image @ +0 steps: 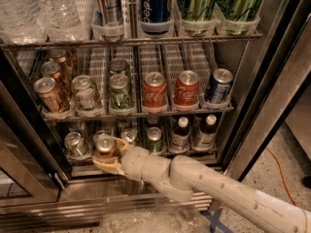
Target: Pick orange can from bottom shelf of fridge
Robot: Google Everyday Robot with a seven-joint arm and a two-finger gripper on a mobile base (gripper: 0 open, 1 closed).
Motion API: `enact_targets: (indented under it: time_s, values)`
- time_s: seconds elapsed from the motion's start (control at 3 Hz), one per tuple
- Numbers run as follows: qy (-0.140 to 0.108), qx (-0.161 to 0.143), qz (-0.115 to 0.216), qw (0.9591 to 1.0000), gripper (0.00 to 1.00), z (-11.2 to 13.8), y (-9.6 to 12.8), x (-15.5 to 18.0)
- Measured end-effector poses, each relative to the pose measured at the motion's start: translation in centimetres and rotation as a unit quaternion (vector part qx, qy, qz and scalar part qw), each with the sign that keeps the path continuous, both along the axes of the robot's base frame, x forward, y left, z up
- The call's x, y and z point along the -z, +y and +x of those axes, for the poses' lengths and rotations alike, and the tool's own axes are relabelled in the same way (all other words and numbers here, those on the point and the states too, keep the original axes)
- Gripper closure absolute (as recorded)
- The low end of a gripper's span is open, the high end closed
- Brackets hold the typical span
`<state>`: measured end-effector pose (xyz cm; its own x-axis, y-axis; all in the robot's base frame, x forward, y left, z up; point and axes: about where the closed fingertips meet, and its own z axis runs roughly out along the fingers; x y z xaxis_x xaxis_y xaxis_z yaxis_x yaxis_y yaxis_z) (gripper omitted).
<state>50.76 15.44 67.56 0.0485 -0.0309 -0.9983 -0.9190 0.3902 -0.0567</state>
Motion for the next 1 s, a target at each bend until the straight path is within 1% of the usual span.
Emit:
enact_targets:
  time_s: [0.33, 0.67, 1.0]
  values:
    - [0.03, -0.043, -0.025, 0.9983, 1.0, -2.6, -0.7, -0.2]
    - [0.074, -0.093, -0.054, 0.9914, 1.0, -4.6, -2.0, -1.2]
    - [0.109, -0.13, -0.065, 0.9834, 1.0, -6.6, -3.4, -2.6]
